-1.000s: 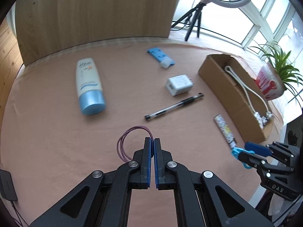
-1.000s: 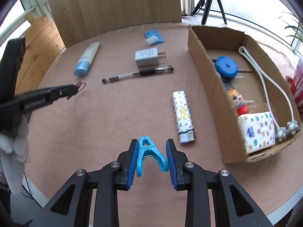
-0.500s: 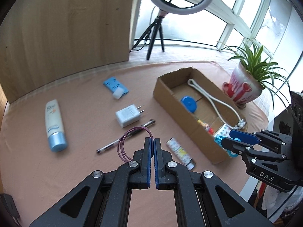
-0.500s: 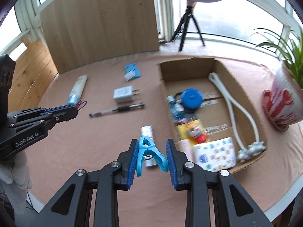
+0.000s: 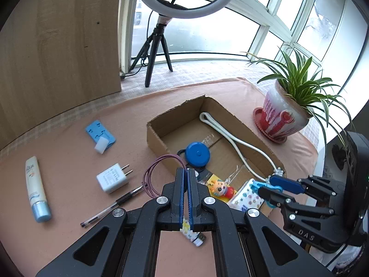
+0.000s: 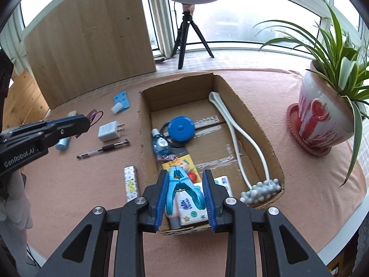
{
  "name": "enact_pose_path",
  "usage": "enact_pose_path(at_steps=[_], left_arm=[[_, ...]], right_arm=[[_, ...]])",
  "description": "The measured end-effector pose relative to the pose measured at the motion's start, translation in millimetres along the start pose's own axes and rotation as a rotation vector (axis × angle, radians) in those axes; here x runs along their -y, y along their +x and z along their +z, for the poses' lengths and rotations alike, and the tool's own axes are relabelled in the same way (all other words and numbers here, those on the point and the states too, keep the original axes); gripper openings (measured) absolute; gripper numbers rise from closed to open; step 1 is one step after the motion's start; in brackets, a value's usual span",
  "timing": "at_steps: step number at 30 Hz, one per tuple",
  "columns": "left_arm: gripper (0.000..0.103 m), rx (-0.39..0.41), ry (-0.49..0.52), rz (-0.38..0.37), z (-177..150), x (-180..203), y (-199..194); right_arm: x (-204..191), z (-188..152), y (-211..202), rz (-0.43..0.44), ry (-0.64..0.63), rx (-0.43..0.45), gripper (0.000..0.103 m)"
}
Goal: Organize objects
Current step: 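Carry the clothespin and hair ties over the box with both grippers, then open both grippers to drop the clothespin and hair ties into the box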
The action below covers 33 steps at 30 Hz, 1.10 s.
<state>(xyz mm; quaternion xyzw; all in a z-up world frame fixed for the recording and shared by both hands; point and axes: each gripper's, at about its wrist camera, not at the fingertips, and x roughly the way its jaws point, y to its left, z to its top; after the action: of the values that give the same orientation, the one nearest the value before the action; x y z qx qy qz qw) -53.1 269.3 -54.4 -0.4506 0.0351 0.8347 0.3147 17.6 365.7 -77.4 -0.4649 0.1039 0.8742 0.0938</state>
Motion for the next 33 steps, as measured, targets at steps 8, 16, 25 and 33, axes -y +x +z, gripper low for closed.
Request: enact_pose_path(at_steps=[8, 16, 25, 33], left_arm=[[0.002, -0.021, 0.01, -0.018, 23, 22, 35], [0.002, -0.052, 0.03, -0.028, 32, 48, 67], [0.002, -0.068, 0.052, -0.016, 32, 58, 80], [0.013, -0.09, 0.053, -0.03, 34, 54, 84]], right_arm=[[16, 0, 11, 0.005, 0.026, -0.013, 0.027], [21, 1, 21, 0.01, 0.03, -0.03, 0.027], [27, -1, 27, 0.007, 0.038, -0.05, 0.027], [26, 0, 30, 0.012, 0.03, -0.057, 0.028]])
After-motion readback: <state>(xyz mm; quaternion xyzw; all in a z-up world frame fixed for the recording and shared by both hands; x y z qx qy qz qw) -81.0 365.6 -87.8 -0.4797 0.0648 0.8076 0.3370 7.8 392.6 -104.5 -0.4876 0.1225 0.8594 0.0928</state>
